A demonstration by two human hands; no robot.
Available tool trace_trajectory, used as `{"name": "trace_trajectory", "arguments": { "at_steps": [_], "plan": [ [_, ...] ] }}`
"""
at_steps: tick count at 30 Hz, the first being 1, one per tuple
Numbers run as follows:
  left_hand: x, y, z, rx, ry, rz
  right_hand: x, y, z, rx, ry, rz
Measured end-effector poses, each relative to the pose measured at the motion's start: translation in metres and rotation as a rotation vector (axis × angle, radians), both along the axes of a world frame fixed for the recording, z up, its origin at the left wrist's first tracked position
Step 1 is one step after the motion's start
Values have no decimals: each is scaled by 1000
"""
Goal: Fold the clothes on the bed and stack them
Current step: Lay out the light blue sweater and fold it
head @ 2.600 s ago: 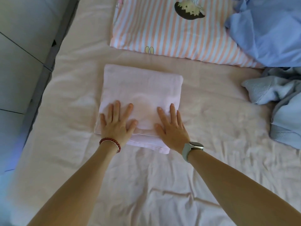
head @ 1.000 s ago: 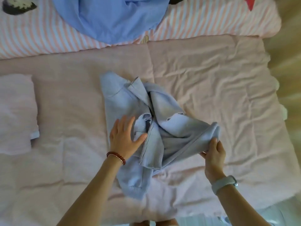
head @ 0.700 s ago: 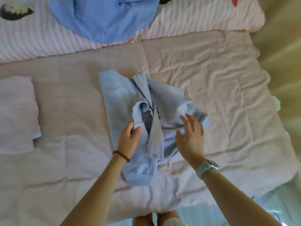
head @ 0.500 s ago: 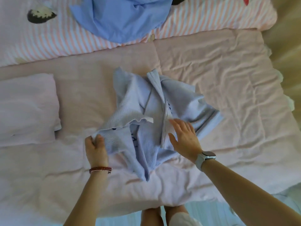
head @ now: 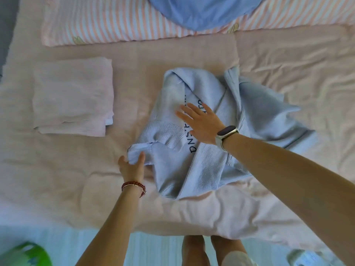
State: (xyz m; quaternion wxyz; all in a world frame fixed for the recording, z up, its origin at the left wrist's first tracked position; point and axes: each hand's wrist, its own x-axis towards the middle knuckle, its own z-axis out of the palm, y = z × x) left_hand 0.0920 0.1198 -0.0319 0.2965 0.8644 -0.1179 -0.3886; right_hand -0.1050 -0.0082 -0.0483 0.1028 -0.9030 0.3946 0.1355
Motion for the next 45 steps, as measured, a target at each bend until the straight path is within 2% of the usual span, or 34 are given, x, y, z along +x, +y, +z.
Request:
{"name": "trace_trajectory", "arguments": {
  "at_steps": [2,5,9,11,13,16,19,20,23,26,29,34,41,45],
  "plan": [
    [-10,10,-6,106,-9,54,18,-9,-2,-103,26,135],
    [-31,28,-16,167,-15,-46,43,-24,-5,-195,87,301],
    [-38,39,-18,95,15,-68,70,-47,-1,-209,188,396],
    [-30,39,-9,-28,-29,-49,72,-52,2,-203,232,382],
    [-20,36,0,-106,-102,-31,63,-49,14,-42,121,193],
    [-8,27,23,-212,-175,-36,41,-28,46,33,-96,-59],
    [-10,9,62,-350,-191,-123,1,2,82,22,-324,-327],
    [-14,5,76,-392,-198,-161,-13,13,94,15,-328,-384],
    [-27,-2,124,-555,-236,-269,-59,46,129,19,-376,-495],
    [-47,7,174,-722,-301,-395,-99,82,179,-80,-622,-618],
    [-70,27,224,-890,-391,-472,-132,120,233,-238,-833,-681],
    [-106,79,296,-1099,-505,-434,-174,195,314,-465,-1105,-690],
    [-134,140,364,-1349,-660,-450,-219,261,391,-819,-1281,-563],
    [-137,149,381,-1413,-737,-433,-231,271,408,-902,-1346,-546]
  ]
}}
